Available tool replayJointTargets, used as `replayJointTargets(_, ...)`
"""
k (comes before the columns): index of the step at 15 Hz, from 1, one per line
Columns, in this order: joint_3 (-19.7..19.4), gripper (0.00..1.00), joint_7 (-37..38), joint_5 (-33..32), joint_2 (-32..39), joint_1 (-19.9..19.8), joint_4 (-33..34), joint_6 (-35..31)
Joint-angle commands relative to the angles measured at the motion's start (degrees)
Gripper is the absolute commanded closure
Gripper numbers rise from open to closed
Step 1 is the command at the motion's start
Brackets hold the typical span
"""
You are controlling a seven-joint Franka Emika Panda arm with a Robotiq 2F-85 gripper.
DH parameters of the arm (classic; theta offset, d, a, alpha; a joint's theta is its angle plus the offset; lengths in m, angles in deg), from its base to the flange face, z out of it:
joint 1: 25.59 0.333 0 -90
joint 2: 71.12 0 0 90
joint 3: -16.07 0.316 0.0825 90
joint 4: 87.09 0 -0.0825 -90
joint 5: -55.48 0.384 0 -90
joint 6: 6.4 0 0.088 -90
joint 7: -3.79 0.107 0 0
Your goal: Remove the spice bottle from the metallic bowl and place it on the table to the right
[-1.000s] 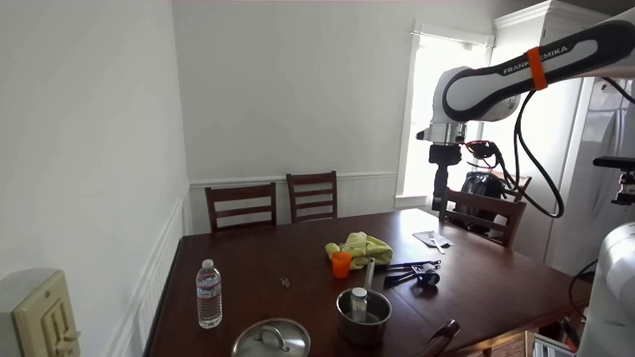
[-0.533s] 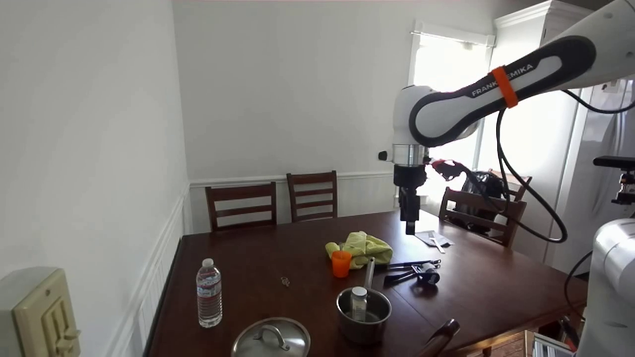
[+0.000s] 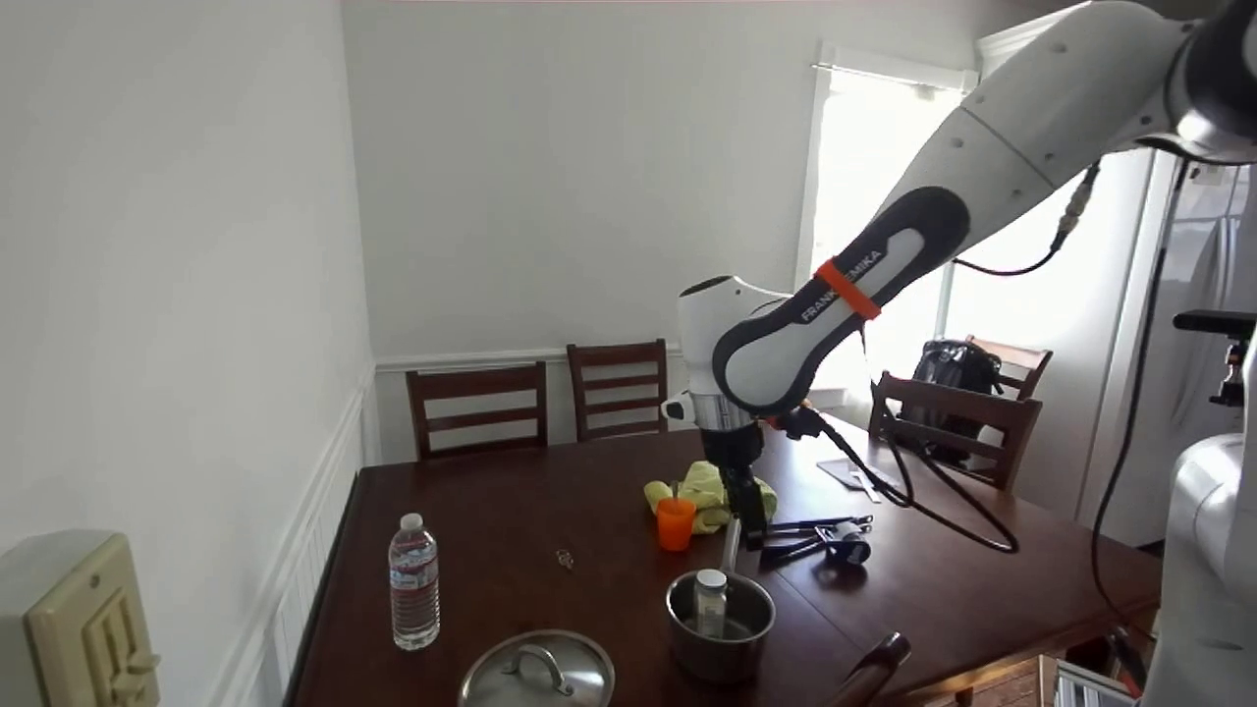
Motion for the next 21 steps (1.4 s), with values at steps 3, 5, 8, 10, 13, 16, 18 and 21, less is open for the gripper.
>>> replayJointTargets(3, 2.0, 0.00, -5.8, 1.0, 14.6, -3.9, 10.7, -0.5)
replayJointTargets(5, 2.8, 0.00, -3.4, 0.6, 15.9, -4.1, 11.9, 0.5)
replayJointTargets(8, 3.8, 0.00, 1.9, -0.1, 16.4, -3.4, 11.3, 0.0)
replayJointTargets(10, 4.1, 0.00, 6.9, -0.8, 16.1, -3.0, 10.5, -0.6)
replayJointTargets(13, 4.2, 0.00, 13.6, -1.9, 16.5, -2.5, 10.4, -0.6)
replayJointTargets(16, 4.7, 0.00, 14.1, -0.6, 18.3, -2.8, 11.6, 0.3)
replayJointTargets(18, 4.5, 0.00, 13.7, -2.4, 19.4, -2.6, 12.2, -0.2)
replayJointTargets(21, 4.9, 0.00, 11.4, -2.6, 20.5, -2.9, 12.8, -0.1)
